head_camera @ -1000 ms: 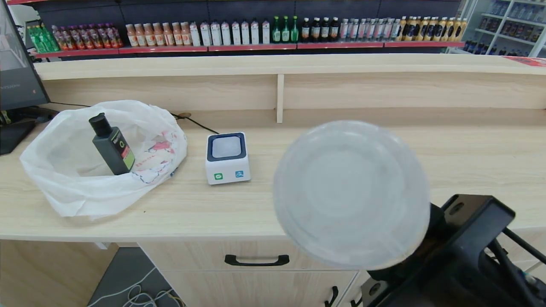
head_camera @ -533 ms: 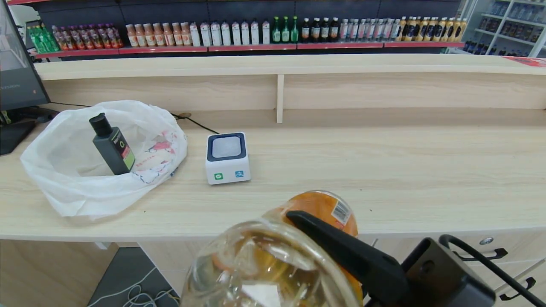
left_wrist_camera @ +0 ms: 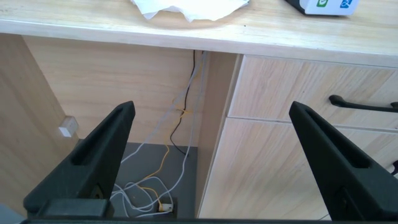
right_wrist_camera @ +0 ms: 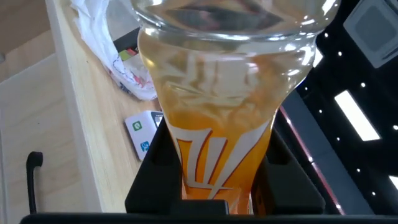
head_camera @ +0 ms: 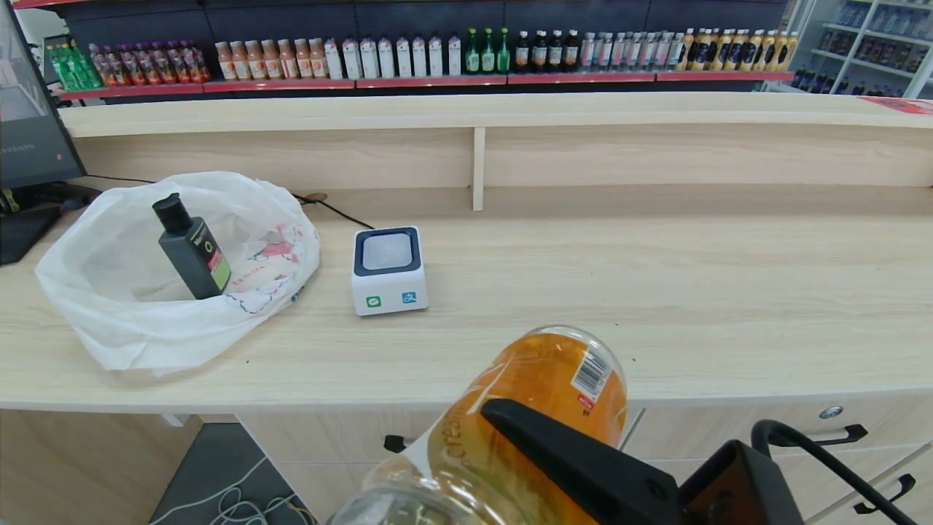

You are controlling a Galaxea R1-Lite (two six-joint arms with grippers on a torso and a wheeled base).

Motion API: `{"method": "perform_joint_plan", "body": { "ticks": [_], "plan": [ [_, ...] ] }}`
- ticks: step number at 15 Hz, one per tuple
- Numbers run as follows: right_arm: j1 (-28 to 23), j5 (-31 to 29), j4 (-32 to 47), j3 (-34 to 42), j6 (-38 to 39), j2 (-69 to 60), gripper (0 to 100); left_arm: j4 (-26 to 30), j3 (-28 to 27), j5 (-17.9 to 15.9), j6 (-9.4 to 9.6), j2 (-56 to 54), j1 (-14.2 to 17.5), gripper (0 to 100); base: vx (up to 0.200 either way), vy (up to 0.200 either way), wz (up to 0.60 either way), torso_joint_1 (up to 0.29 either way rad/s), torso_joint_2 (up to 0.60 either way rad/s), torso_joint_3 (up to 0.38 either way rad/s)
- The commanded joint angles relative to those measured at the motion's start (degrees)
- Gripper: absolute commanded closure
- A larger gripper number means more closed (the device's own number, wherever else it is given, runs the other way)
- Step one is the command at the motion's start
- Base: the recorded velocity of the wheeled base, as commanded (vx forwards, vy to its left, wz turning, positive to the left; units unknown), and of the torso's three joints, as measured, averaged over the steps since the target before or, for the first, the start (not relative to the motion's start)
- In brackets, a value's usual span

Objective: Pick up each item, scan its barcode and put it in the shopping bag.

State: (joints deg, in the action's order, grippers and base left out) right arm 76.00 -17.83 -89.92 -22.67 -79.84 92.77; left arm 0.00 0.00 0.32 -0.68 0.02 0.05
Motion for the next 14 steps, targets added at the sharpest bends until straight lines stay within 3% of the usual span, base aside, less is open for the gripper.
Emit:
{"method": "perform_joint_plan", "body": {
  "ticks": [1, 14],
  "plan": [
    [0.0, 0.0, -0.1, 0.3, -1.7, 0.0, 100, 0.0, 0.0, 0.0, -0.02, 0.0, 0.0, 0, 0.0, 0.0, 0.0, 0.0, 0.0, 0.0],
    [0.0, -2.6, -0.1, 0.2, -8.0, 0.0, 100, 0.0, 0.0, 0.0, -0.02, 0.0, 0.0, 0, 0.0, 0.0, 0.0, 0.0, 0.0, 0.0]
  ]
}}
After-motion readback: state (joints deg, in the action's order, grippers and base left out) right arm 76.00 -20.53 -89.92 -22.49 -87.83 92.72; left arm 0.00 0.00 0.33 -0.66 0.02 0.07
